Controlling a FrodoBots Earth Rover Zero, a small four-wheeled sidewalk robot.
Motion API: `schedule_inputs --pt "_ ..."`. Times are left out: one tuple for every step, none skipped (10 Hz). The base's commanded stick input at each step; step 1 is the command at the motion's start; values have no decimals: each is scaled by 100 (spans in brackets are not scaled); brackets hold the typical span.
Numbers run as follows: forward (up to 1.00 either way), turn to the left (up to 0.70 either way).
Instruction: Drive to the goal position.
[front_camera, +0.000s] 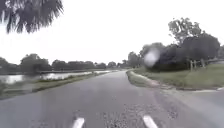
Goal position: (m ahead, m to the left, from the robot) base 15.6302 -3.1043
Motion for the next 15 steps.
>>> schedule_inputs --pt "85 0" --pt "85 0" --pt "85 0" --pt "85 0" --pt "85 0" --pt "85 0" --pt "85 0" --pt "85 0" --pt "85 0" --pt "85 0" --pt "85 0" --pt "85 0" --pt "85 0" --pt "85 0" --pt "85 0"
